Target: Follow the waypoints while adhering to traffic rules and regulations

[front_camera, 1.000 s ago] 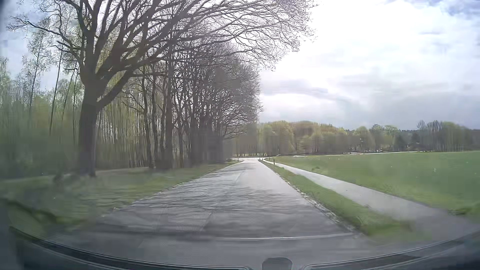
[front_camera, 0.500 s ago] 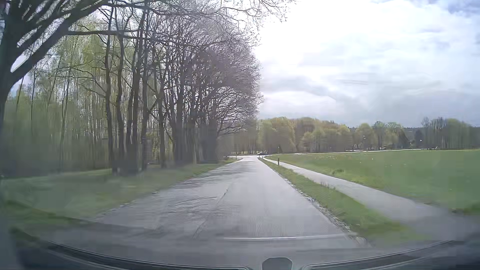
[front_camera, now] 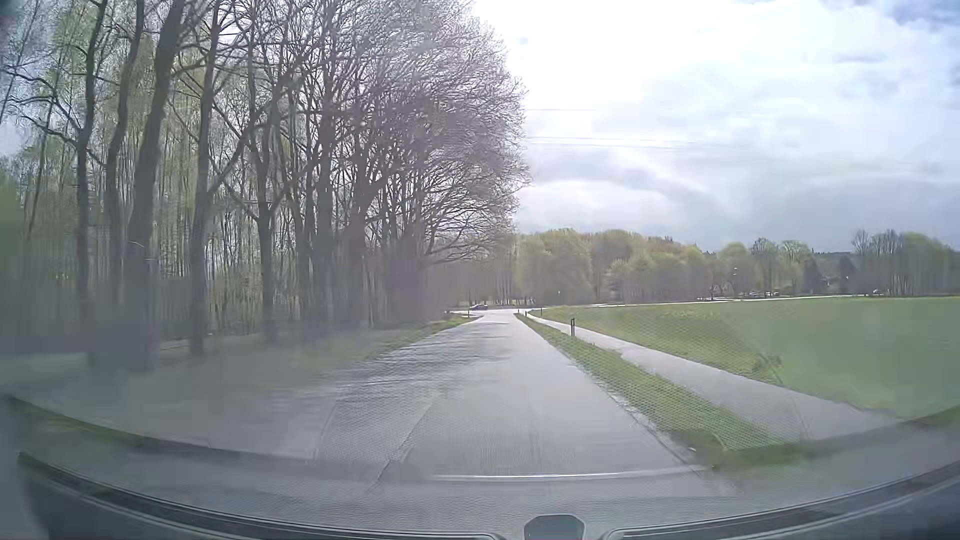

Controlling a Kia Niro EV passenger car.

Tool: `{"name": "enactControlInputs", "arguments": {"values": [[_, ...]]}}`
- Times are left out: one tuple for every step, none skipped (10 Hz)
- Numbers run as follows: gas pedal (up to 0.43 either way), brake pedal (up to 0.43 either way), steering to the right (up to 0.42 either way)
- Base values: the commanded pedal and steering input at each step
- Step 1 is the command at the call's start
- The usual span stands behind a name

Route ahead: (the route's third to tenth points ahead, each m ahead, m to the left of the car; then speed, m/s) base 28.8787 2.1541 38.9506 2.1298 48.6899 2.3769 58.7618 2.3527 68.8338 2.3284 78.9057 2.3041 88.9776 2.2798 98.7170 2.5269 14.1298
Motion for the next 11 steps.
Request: {"name": "enactControlInputs", "arguments": {"values": [[0.130,0.000,-0.004],[0.118,0.000,-0.004],[0.118,0.000,-0.004],[0.118,0.000,-0.003],[0.118,0.000,-0.003],[0.118,0.000,-0.003],[0.118,0.000,-0.003],[0.118,0.000,-0.002],[0.118,0.000,-0.002],[0.118,0.000,-0.002],[0.118,0.000,-0.002]]}}
